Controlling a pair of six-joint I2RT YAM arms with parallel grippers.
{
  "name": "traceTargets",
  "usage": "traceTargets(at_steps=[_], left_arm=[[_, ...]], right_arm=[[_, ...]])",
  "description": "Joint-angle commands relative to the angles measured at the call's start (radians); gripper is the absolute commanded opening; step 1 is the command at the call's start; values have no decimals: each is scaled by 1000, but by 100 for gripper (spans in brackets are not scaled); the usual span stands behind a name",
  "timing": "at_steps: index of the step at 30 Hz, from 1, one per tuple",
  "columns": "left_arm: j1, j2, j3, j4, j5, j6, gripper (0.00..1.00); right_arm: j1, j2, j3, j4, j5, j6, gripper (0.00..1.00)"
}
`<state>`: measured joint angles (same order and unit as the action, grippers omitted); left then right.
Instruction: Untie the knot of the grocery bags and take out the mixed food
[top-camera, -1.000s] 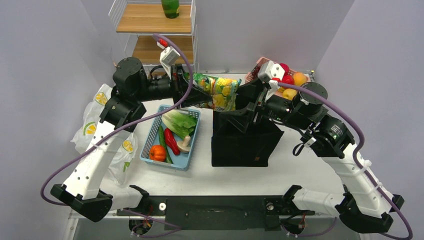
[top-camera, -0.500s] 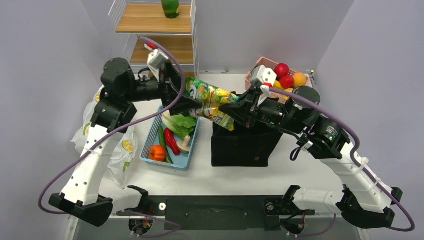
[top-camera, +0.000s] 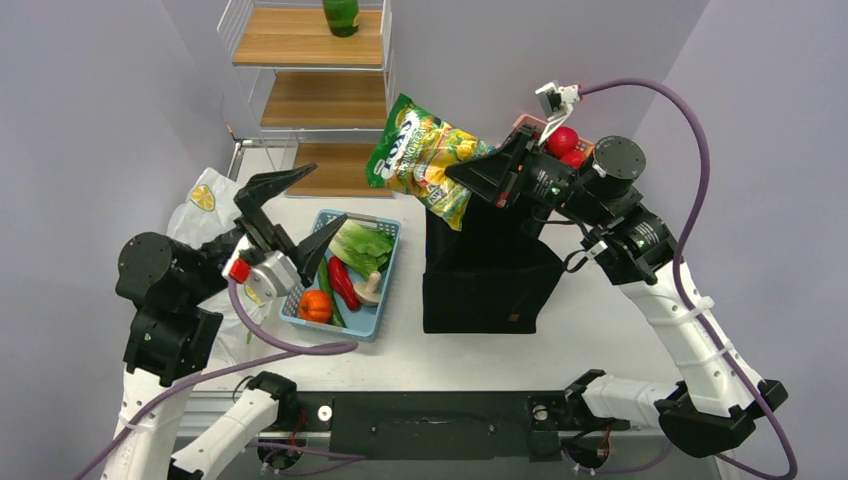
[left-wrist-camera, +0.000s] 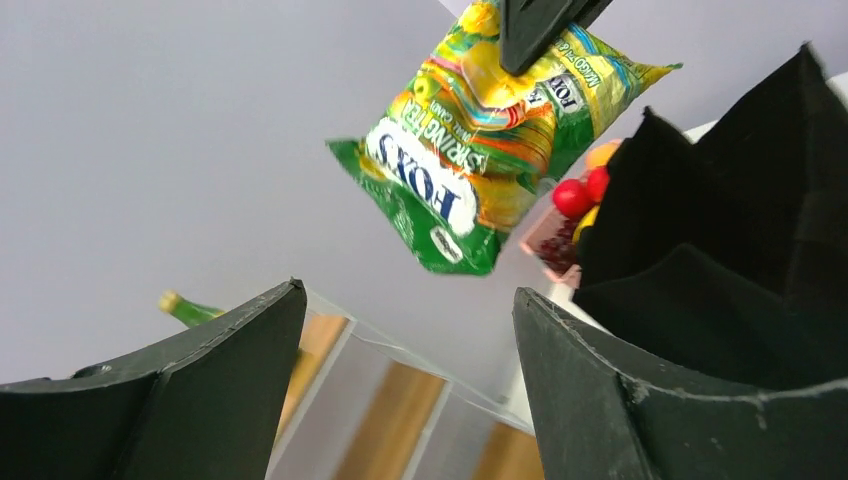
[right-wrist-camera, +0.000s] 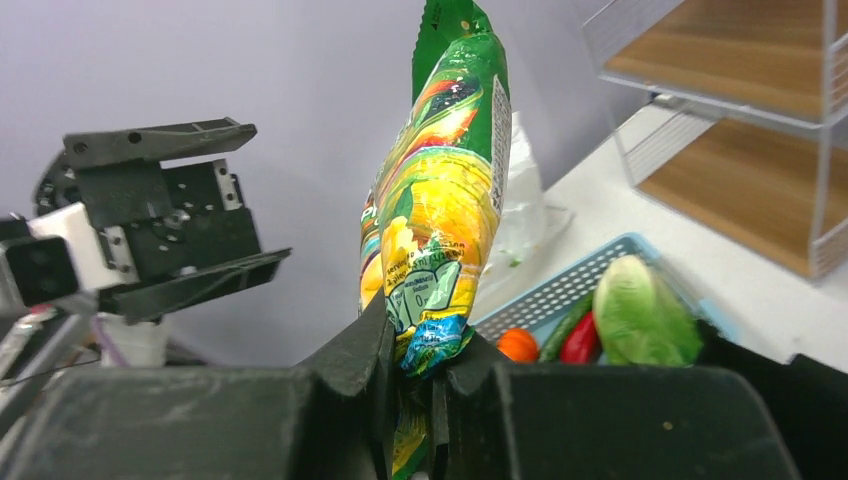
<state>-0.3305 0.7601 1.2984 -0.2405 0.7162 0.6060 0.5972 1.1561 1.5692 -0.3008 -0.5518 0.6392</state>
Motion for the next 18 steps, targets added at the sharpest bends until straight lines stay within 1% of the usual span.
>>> traceTargets(at_steps=[1, 2, 3, 5, 9, 11, 14, 18], left_arm=[[-106, 13, -52, 13, -124, 402, 74], [-143, 5, -77, 30, -134, 447, 75], [-158, 3, -90, 43, -151, 522, 75], [-207, 6, -107, 69, -174, 593, 75], [-274, 54, -65, 20, -183, 666, 75], [-321, 72, -66, 15, -186, 731, 75], [-384, 80, -96, 58, -223, 828, 75], [-490, 103, -118, 118, -323, 890, 74]], right_arm=[[-2, 8, 11, 153, -120, 167, 0], [0, 9, 7, 156, -125, 184, 0], [0, 9, 6, 158, -134, 190, 0], [0, 11, 3, 155, -135, 203, 0], [1, 16, 5, 161, -148, 221, 0], [4, 18, 5, 160, -153, 218, 0], [6, 18, -6, 156, -154, 218, 0], [8, 23, -21, 164, -159, 230, 0]])
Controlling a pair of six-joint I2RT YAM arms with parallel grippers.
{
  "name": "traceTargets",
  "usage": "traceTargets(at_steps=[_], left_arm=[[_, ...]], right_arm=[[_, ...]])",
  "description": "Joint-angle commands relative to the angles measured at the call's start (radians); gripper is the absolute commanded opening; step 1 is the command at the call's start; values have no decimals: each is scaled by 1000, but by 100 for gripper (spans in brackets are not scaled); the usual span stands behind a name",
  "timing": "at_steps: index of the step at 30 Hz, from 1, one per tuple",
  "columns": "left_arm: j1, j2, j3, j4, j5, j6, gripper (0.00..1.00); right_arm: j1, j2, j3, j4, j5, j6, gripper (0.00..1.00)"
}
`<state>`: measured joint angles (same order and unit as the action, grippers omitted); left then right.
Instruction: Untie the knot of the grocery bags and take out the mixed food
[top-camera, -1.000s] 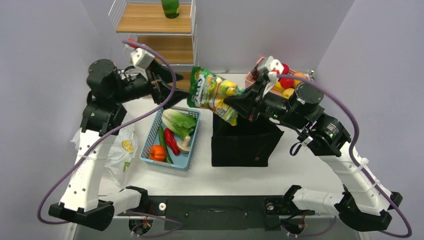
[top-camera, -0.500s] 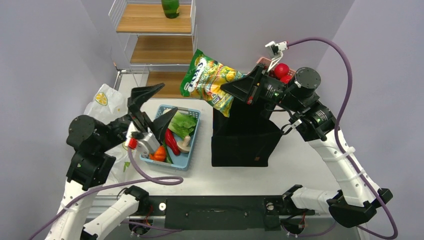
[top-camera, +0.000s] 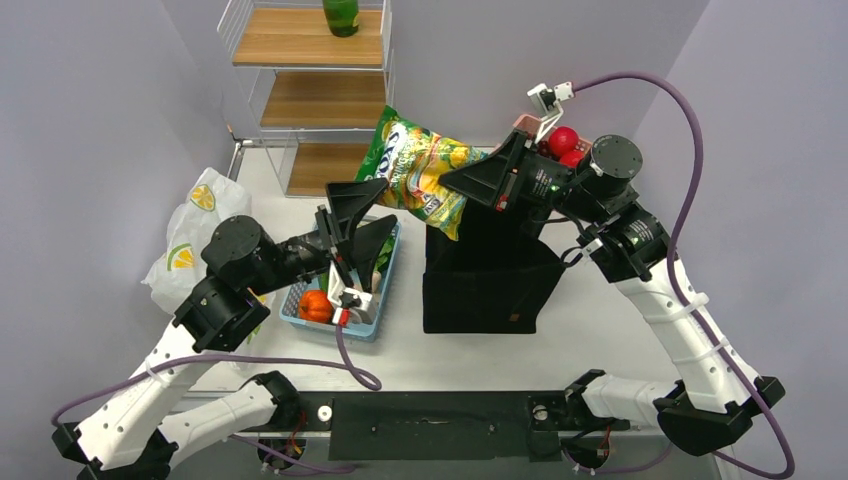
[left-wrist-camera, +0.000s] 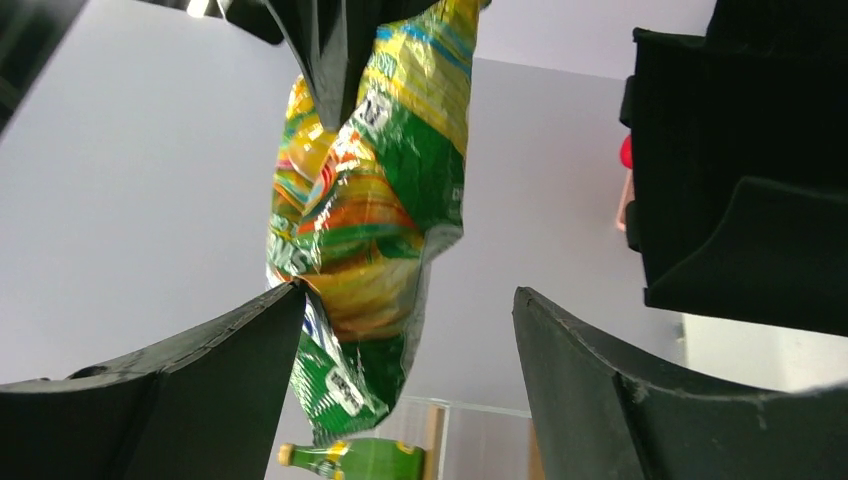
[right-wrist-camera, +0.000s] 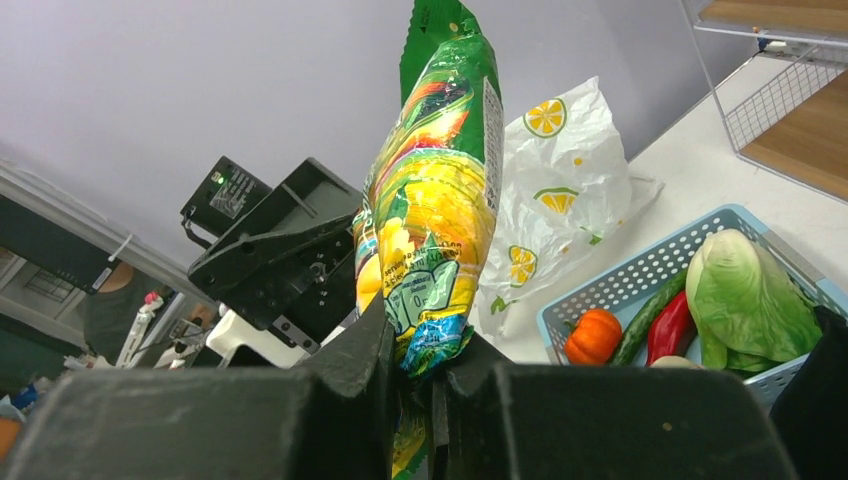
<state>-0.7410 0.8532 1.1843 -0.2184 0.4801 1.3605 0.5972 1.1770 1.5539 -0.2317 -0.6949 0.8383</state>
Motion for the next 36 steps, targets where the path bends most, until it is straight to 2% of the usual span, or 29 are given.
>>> traceTargets(at_steps=[1, 4, 6, 10, 11, 12, 14, 16, 17, 18, 19, 22, 24, 27, 33, 36], left_arm=[[-110, 20, -9, 104, -130, 150, 73], [-147, 36, -35, 168, -207, 224, 72], [-160, 43, -53, 194, -263, 262, 65], [-166, 34, -66, 191, -303, 276, 37], [-166, 25, -74, 187, -310, 276, 25], [-166, 19, -78, 180, -329, 275, 20], [-166, 3, -80, 148, -366, 252, 1], [-166, -16, -79, 133, -429, 185, 0], [-166, -20, -78, 126, -451, 128, 0], [-165, -25, -69, 119, -506, 95, 0], [-164, -28, -64, 98, -530, 32, 0], [-147, -51, -54, 57, -612, -64, 0], [-123, -72, -71, 34, -631, -95, 0], [-52, -92, -96, 24, -625, -137, 0], [313, -41, -104, 24, -508, -256, 0], [429, 35, -91, 88, -485, -315, 0]], right_arm=[[10, 3, -11, 96, -16, 34, 0], [17, 2, -25, 102, -20, 40, 0], [19, -2, -39, 100, -20, 44, 0], [13, -4, -54, 101, -23, 52, 0], [11, -3, -54, 101, -23, 53, 0], [3, -2, -54, 101, -23, 58, 0], [-15, 3, -48, 103, -23, 64, 0], [-41, 7, -38, 105, -21, 73, 12], [-51, 10, -34, 108, -21, 77, 27], [-76, 18, -24, 113, -23, 86, 35], [-89, 21, -20, 116, -23, 91, 48], [-148, 29, -11, 122, -16, 110, 70], [-174, 26, -11, 125, -4, 110, 76], [-205, 24, -15, 132, 5, 107, 78], [-230, 29, -19, 152, -22, 112, 78], [-238, 29, -21, 154, -53, 115, 78]])
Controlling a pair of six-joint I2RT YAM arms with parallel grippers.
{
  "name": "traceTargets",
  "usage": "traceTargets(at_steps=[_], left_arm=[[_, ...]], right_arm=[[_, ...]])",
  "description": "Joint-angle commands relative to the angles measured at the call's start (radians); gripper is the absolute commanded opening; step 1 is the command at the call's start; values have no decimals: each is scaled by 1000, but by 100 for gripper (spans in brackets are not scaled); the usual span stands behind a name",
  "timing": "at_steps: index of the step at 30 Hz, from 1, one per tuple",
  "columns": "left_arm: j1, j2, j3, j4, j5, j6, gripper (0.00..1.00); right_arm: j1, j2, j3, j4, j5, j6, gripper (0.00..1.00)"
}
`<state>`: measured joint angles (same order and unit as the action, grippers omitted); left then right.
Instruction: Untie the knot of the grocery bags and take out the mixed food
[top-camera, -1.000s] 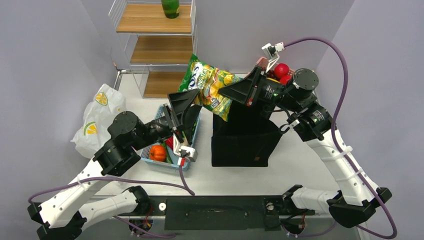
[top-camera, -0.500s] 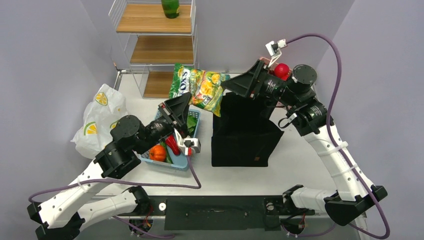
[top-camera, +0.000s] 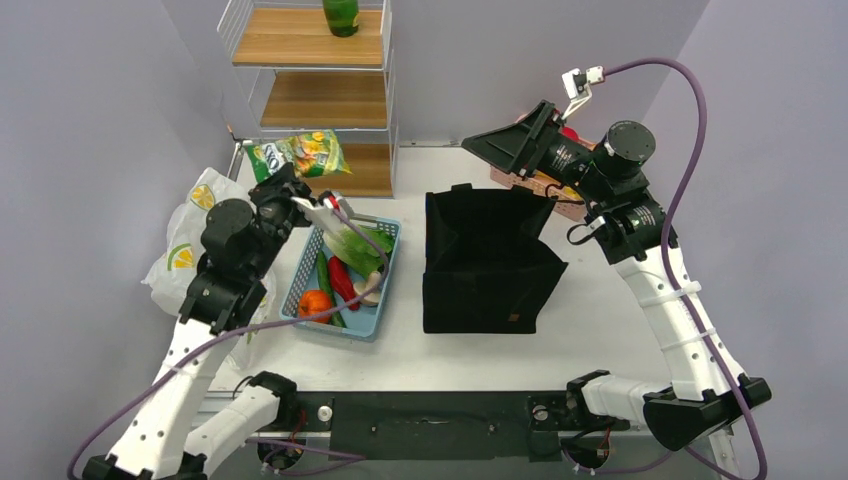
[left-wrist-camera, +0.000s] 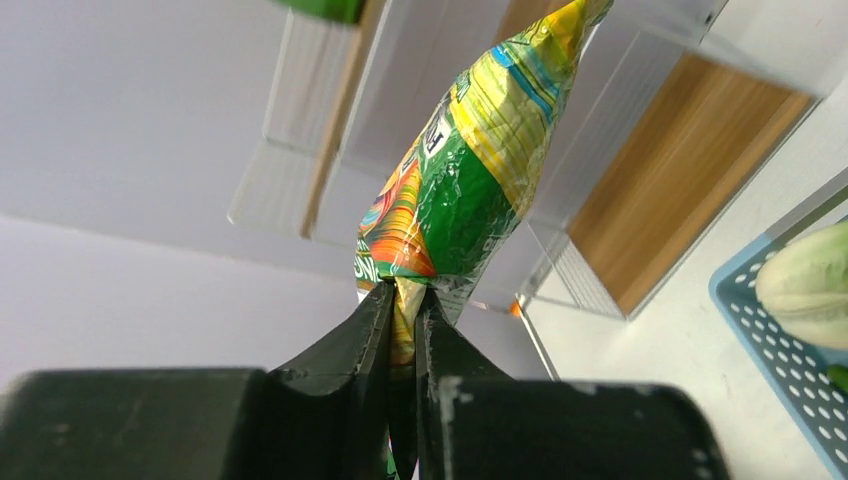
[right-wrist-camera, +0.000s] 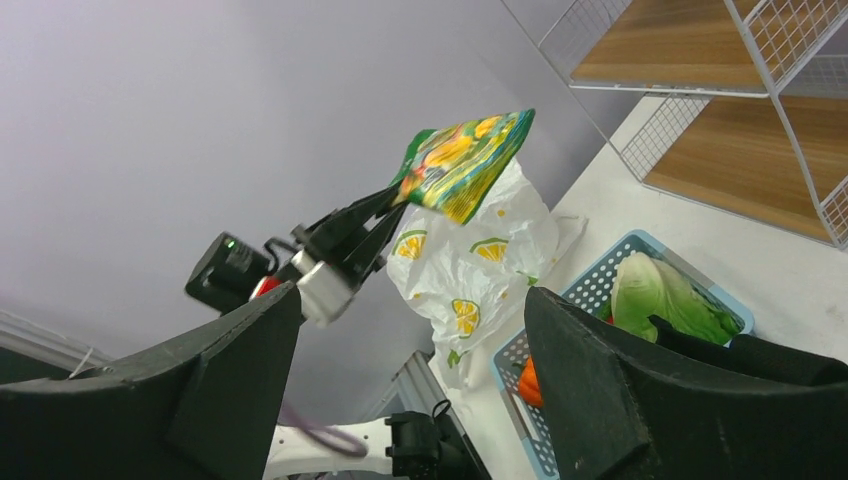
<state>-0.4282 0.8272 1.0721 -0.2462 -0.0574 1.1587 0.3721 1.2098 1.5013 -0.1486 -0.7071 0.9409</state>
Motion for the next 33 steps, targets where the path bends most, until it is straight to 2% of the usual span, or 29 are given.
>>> traceTargets(at_steps=[1, 8, 14, 20, 24, 28, 33], left_arm=[[163, 94, 25, 136, 70, -122, 0], [293, 290, 54, 384, 120, -146, 0], [303, 532, 208, 453, 107, -130, 0], [305, 722, 290, 548, 91, -64, 0], [308, 842, 381, 517, 94, -53, 0], [316, 948, 541, 351, 134, -83, 0], [319, 1039, 676, 240, 159, -53, 8]], right_arm=[[-14, -3, 30, 71, -48, 15, 78], [-47, -13, 12, 73, -91, 20, 78], [-71, -14, 16, 72, -140, 28, 77], [-85, -30, 2, 72, -161, 17, 75], [-91, -41, -17, 69, -179, 22, 74], [-99, -54, -38, 57, -183, 7, 73], [-111, -66, -61, 51, -187, 3, 72]])
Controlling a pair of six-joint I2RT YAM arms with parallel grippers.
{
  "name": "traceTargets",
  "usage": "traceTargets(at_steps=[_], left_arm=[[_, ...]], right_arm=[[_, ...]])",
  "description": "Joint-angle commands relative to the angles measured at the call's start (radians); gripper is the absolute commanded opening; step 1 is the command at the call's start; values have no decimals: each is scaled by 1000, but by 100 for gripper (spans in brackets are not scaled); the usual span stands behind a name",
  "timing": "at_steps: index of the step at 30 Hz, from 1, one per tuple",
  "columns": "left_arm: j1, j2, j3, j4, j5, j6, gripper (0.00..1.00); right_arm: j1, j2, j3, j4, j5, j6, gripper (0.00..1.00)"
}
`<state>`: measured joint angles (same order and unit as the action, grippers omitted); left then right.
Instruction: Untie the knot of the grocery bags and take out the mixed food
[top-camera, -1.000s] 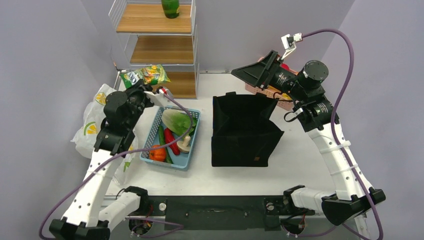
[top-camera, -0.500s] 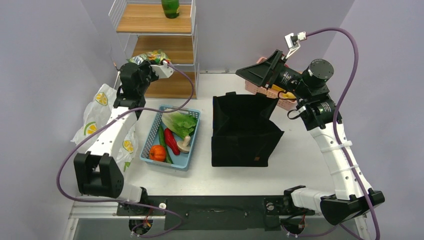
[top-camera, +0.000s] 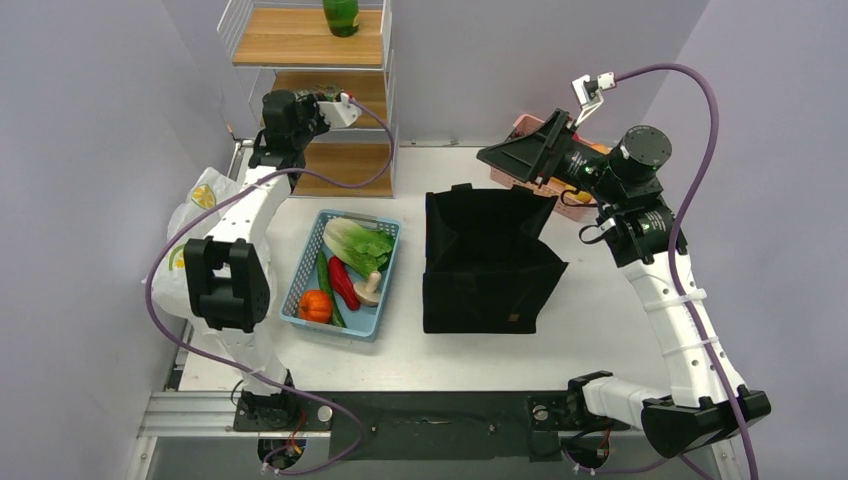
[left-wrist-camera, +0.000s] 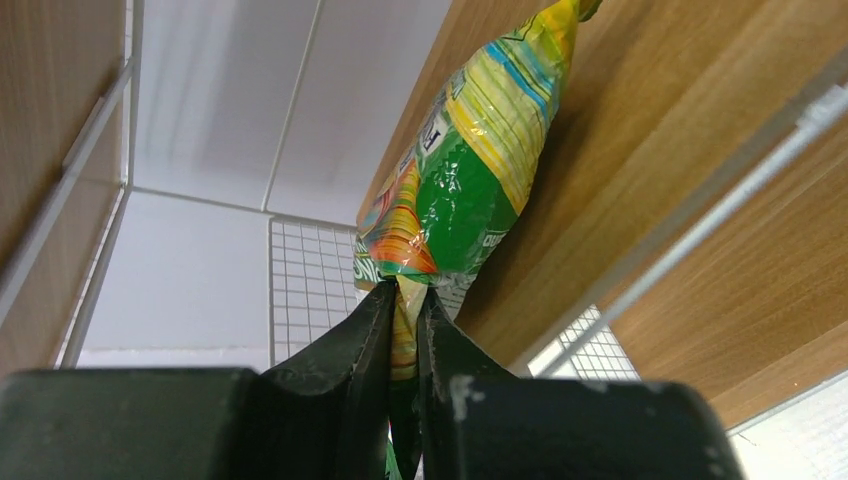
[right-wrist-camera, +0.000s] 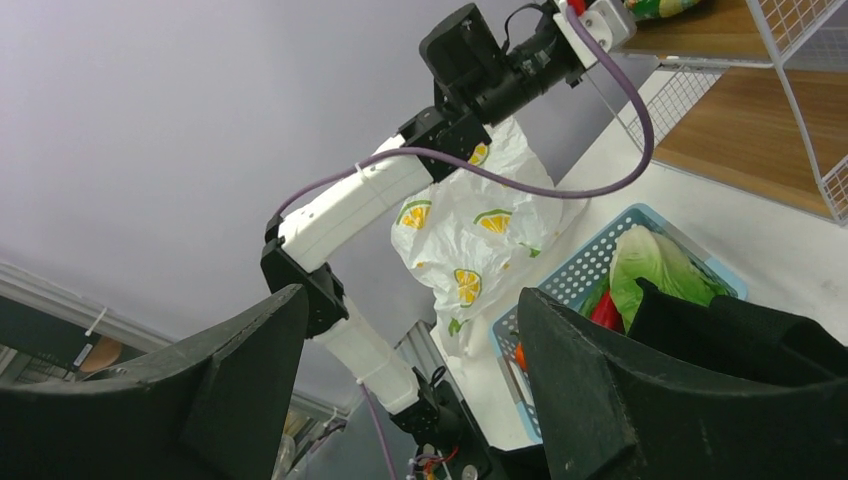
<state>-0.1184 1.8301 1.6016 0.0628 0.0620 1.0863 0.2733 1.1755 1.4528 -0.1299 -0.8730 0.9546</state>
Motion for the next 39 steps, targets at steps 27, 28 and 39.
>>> traceTargets(at_steps=[27, 28, 39], left_arm=[[30, -69, 28, -231, 153, 70, 52], [31, -71, 29, -246, 159, 68, 48], [46, 77, 211, -313, 97, 78, 24]], right_arm=[[-36, -21, -48, 25, -51, -19, 72], [-36, -21, -49, 27, -51, -19, 72], [-42, -30, -51, 23, -63, -35, 72]])
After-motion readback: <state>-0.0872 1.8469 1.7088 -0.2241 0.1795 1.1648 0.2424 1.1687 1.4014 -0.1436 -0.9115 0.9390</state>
